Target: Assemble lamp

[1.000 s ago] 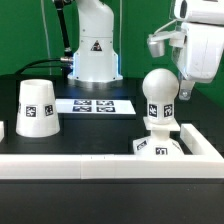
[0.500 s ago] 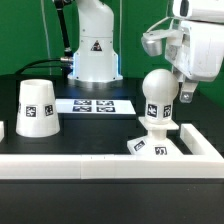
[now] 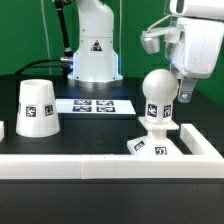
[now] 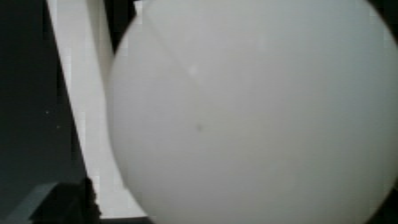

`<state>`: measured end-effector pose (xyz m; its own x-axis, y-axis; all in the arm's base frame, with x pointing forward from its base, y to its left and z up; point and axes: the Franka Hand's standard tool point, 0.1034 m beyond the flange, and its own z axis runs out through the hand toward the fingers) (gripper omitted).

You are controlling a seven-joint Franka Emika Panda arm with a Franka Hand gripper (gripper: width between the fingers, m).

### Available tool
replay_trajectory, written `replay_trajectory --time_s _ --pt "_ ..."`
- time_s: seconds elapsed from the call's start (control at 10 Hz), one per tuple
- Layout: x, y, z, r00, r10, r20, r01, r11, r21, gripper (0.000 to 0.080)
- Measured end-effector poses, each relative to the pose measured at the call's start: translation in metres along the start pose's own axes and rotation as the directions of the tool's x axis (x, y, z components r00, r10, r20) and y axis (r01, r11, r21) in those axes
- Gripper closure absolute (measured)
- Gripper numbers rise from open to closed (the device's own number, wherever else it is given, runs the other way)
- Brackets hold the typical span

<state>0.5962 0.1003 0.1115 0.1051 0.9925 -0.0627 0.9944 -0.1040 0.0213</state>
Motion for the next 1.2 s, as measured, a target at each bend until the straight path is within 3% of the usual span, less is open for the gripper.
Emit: replay_trajectory --time_s 0.7,0.8,1.2 --pt "-0.026 -0.003 0.006 0.999 0.039 0.005 -0.039 0.999 0.017 0.0100" --pt "-0.026 -0.003 0.006 0.999 0.039 0.005 -0.039 0.999 0.017 0.0218" --pt "-0.026 -0.003 0.007 0.999 0.047 0.005 -0.047 0.999 0.018 0.0223"
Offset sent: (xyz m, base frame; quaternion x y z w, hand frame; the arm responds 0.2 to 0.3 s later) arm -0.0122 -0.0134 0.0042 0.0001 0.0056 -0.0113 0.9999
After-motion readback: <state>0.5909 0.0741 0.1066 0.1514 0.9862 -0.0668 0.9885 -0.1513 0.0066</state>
